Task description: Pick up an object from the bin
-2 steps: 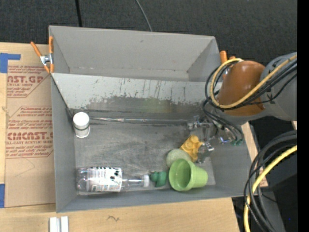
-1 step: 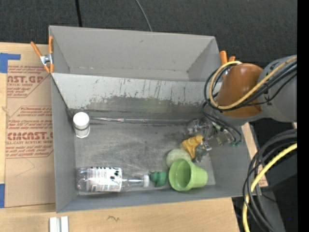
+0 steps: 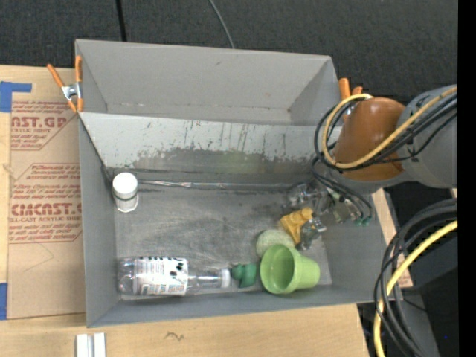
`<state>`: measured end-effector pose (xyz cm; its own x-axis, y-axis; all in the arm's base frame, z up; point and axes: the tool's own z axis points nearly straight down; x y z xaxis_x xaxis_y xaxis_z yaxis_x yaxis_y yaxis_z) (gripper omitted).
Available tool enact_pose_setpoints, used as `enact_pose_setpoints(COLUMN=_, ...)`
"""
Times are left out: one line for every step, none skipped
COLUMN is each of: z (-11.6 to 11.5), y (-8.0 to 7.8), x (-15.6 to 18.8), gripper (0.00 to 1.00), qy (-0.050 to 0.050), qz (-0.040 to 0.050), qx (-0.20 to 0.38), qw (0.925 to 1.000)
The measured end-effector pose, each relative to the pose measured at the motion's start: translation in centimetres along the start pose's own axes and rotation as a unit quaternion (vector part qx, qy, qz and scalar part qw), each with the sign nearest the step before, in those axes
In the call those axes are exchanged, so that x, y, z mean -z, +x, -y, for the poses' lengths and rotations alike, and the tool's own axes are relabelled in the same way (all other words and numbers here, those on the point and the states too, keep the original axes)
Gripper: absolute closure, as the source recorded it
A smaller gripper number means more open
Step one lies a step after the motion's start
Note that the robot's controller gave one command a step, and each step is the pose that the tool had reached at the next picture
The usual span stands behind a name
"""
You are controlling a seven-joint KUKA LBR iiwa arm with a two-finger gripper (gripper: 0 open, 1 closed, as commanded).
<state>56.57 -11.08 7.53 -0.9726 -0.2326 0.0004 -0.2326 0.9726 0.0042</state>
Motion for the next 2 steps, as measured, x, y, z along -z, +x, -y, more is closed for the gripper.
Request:
enact_pose_setpoints(z=0.0, y=0.1, x=0.2, gripper=1.00, qy=0.000, qz=0.0000, qx=0.000, qw=1.0000)
enact_pose_setpoints(z=-0.1, y=0.4, x=1.8, gripper=1.00, qy=0.000, qz=-0.0026, qx=0.000, qw=1.0000)
